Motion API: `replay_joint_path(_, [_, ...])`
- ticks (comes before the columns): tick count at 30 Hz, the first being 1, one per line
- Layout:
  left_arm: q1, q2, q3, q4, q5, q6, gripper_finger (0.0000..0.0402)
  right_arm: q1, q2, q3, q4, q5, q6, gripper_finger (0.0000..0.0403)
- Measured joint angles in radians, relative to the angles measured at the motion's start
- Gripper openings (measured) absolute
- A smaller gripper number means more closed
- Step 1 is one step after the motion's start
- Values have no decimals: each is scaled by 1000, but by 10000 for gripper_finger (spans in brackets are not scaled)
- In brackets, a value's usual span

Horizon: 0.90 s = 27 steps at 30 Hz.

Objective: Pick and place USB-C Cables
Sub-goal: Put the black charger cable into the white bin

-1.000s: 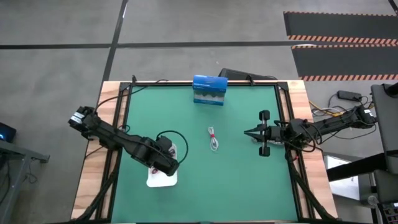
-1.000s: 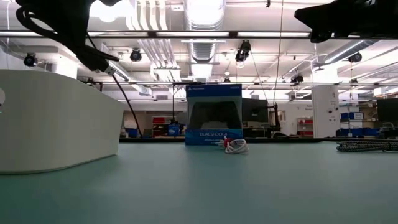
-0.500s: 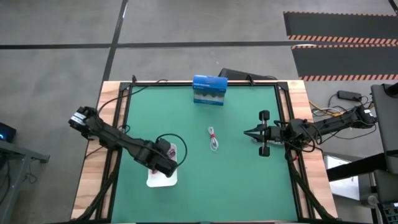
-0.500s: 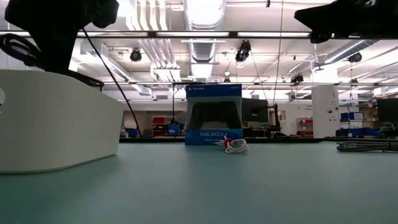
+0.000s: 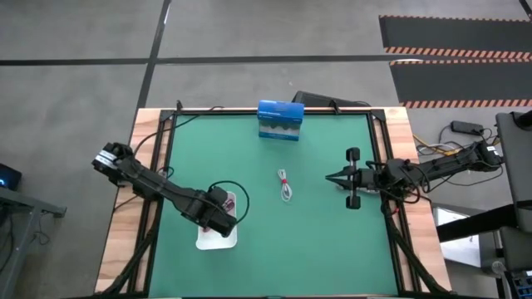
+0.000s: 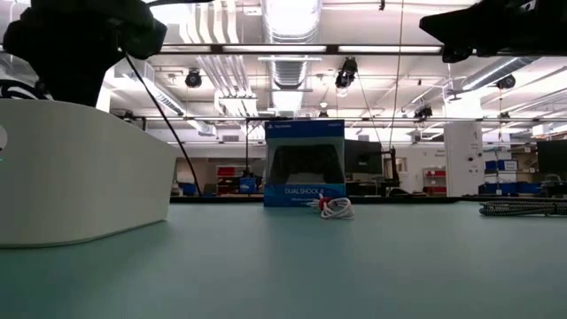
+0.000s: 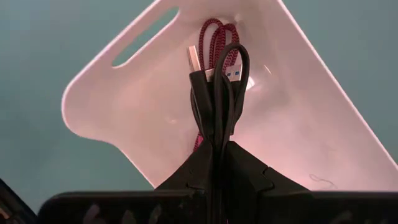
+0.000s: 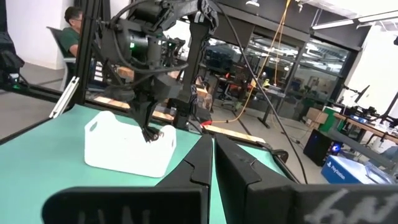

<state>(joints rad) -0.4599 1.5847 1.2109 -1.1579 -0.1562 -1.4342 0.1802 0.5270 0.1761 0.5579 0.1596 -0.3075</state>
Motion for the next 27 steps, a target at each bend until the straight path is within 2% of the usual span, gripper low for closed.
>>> replay_joint_path(10, [-3,-1,-58,109,-2,9,18,0,0,0,-2,0,-3,9])
replay_joint_path(27, [-9,-1,-60,108,-45,37,18,0,-1,0,-2,0,-7,9])
